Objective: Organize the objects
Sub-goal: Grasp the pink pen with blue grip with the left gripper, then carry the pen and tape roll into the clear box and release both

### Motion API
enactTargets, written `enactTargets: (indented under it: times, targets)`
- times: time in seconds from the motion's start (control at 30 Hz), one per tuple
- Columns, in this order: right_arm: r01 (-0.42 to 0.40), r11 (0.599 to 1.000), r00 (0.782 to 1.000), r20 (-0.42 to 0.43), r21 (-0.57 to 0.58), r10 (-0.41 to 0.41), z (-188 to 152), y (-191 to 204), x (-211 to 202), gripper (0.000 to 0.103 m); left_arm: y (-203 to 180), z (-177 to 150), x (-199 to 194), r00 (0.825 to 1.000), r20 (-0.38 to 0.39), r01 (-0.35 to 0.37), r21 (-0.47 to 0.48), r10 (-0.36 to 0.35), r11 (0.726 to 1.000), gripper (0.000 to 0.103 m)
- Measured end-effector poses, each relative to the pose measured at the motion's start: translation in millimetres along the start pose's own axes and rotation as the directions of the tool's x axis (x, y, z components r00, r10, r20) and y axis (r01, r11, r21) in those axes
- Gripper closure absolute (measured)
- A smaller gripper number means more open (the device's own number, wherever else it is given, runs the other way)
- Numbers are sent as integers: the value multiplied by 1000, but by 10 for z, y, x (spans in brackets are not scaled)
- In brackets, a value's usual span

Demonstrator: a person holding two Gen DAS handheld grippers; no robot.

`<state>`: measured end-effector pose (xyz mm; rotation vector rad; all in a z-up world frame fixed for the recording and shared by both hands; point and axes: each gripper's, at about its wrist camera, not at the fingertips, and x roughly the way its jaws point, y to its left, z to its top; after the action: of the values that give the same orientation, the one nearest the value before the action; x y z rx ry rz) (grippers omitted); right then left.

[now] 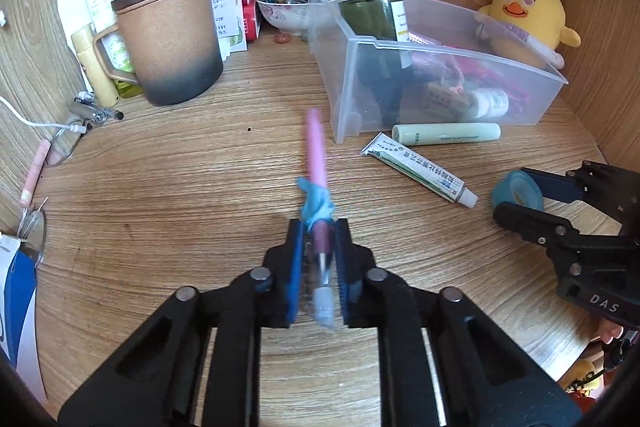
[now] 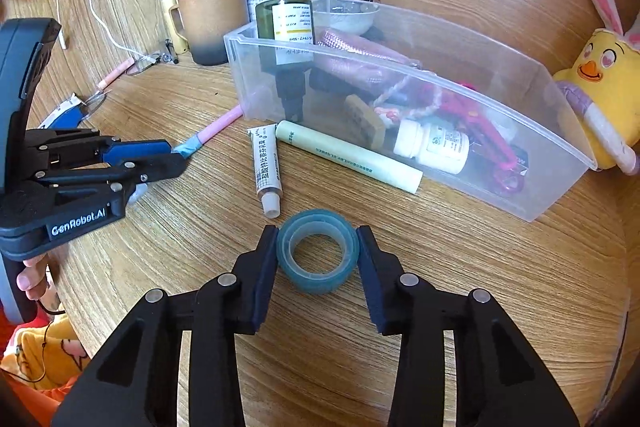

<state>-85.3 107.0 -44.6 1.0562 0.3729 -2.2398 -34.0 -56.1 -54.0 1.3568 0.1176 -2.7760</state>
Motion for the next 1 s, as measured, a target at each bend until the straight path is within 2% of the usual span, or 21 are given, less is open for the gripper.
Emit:
enactTargets:
  times: [0.23, 0.37, 0.83, 1.0]
  targets:
    - [9, 999, 999, 37, 42, -11, 1, -122, -132, 67, 64, -37, -60, 1000, 19, -6, -22, 6, 1000, 90]
    - [10, 997, 998, 61, 71, -15, 16, -199, -205, 67, 149, 3, -191, 998, 63, -10, -48, 13, 999, 90]
    - [26, 992, 989, 140, 122, -43, 123, -379, -428, 68, 150, 161, -562, 983, 183, -4, -53, 13, 999, 90]
    - [32, 991, 985, 165, 132, -54, 157, -444, -494, 68, 165, 217, -737, 973, 232, -6, -53, 18, 999, 90]
